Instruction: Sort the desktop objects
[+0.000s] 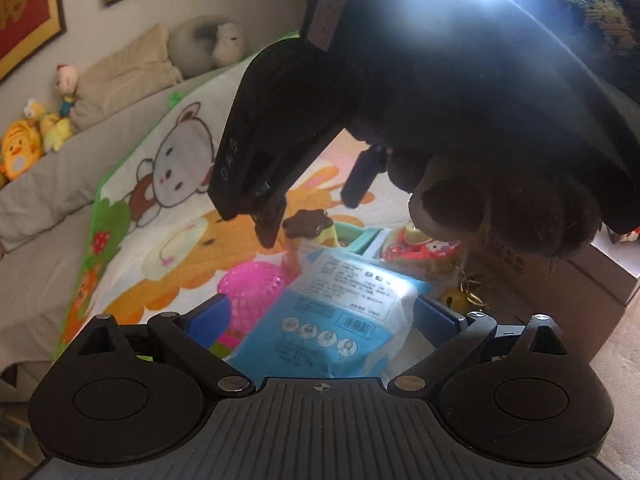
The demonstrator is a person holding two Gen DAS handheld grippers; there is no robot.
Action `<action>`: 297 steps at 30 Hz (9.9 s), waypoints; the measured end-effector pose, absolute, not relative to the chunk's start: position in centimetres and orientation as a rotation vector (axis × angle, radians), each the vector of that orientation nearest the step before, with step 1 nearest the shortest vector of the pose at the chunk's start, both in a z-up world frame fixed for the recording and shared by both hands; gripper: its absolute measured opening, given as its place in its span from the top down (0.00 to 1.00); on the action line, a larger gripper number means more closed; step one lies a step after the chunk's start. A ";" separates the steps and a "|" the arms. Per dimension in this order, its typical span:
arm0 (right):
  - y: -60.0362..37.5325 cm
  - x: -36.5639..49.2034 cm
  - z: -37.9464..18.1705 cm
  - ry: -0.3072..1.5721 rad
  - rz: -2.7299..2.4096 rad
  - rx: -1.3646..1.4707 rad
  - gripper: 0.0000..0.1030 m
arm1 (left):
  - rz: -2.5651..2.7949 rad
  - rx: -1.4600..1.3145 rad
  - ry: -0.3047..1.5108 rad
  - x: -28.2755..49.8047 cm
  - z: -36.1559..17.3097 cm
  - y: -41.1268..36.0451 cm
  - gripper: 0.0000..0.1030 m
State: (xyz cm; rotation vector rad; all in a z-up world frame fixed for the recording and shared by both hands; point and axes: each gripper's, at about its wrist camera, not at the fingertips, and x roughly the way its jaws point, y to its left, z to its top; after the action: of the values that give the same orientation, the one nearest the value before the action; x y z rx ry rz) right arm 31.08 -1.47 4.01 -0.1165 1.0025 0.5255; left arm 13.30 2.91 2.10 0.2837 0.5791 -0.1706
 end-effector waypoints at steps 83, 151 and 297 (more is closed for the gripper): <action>-19.3 2.9 6.6 0.871 0.685 -0.252 0.39 | 0.066 0.168 0.674 -1.6 3.2 4.1 0.01; -25.8 -1.2 -1.5 0.691 0.305 -0.093 0.05 | -0.327 0.113 0.779 -5.3 2.2 -4.2 0.17; -16.6 8.3 3.3 0.914 0.428 -0.113 0.65 | -0.153 0.090 0.652 -5.2 2.3 3.7 0.00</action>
State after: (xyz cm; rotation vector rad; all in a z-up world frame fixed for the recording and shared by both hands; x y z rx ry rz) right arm 8.33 -16.62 3.33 -0.1131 0.9143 0.4279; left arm -5.20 3.74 2.34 0.0901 0.6520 -0.1532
